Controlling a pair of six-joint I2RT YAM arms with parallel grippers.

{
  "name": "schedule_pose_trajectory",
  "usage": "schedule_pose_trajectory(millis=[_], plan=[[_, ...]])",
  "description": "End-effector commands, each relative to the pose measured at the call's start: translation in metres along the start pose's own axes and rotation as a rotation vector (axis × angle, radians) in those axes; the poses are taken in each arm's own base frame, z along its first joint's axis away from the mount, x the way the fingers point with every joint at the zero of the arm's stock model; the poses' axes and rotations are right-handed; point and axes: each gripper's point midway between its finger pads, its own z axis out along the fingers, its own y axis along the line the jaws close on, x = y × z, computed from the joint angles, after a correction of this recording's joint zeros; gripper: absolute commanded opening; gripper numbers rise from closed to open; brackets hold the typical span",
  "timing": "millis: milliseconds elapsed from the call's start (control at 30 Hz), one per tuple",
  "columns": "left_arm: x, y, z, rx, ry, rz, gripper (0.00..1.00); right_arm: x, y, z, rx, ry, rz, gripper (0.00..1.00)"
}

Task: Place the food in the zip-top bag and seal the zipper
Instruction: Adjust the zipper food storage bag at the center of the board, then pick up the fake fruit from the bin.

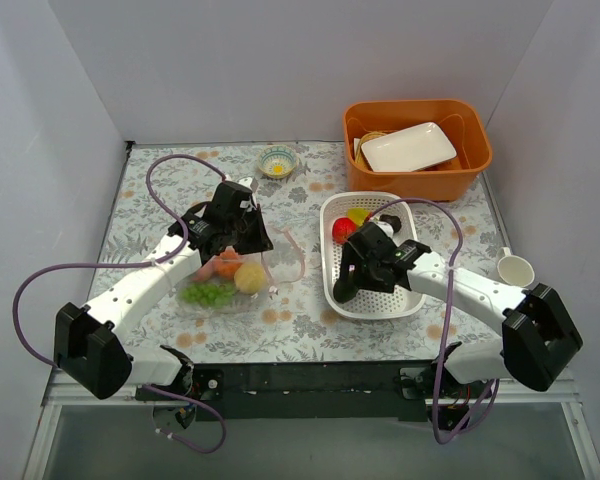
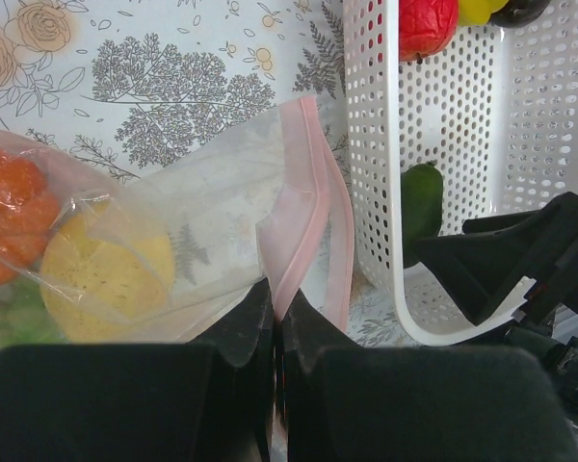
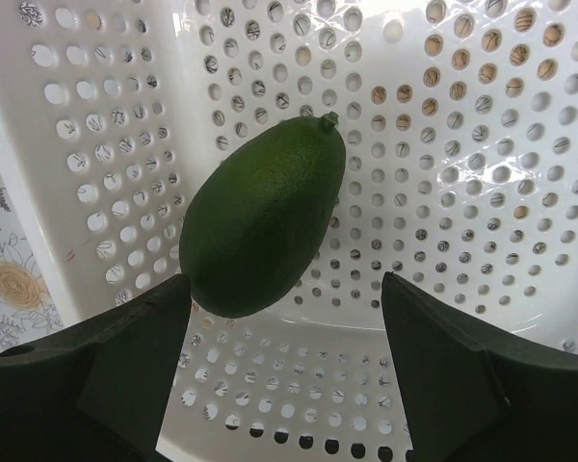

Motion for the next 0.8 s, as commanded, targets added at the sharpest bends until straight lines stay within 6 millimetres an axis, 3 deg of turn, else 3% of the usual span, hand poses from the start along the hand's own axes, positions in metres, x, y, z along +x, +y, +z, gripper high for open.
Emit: schedule_pose_trajectory(millis=[0, 333, 567, 667, 767], plan=[[0.003, -0.003, -0.002, 0.024, 0.000, 0.018, 0.00, -0.008, 0.010, 0.011, -0.021, -0.014, 0.025, 0.87], [0.007, -0.002, -0.001, 0.025, 0.009, 0.026, 0.00, -0.002, 0.010, 0.028, -0.006, 0.028, 0.007, 0.81], [0.006, -0.001, -0.002, 0.021, 0.005, 0.028, 0.00, -0.008, 0.012, 0.025, -0.029, -0.002, -0.005, 0.51], [0.006, -0.001, -0.002, 0.019, 0.004, 0.026, 0.00, -0.014, 0.012, 0.021, -0.037, -0.024, -0.011, 0.46], [0.005, -0.001, -0.002, 0.020, 0.003, 0.026, 0.00, -0.017, 0.014, 0.020, -0.049, -0.033, -0.041, 0.50]])
